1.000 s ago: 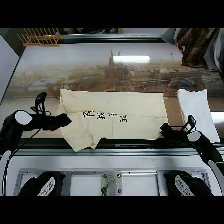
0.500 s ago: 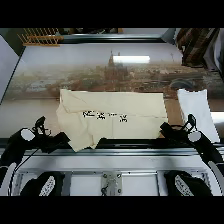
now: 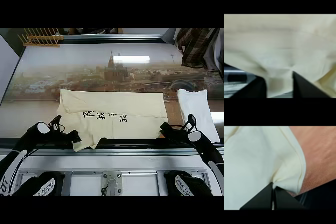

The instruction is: Fold the clothes and pants, and hang the long-sleeved shirts on hangers.

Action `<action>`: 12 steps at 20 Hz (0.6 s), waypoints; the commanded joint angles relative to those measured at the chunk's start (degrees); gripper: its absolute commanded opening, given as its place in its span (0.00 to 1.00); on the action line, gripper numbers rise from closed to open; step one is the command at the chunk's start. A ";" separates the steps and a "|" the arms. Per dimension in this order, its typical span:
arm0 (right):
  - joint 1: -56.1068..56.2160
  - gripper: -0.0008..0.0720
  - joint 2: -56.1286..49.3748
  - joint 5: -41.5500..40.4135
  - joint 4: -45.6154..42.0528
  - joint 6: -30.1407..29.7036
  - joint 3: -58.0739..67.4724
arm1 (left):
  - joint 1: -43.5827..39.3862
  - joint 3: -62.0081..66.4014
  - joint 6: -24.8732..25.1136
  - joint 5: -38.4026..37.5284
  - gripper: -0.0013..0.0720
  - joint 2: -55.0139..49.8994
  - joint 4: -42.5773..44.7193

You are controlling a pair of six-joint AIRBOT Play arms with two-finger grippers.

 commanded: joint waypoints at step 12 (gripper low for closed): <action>-2.93 0.02 -0.04 30.75 -21.84 0.20 18.51 | 6.25 10.99 4.94 -18.43 0.03 13.51 7.04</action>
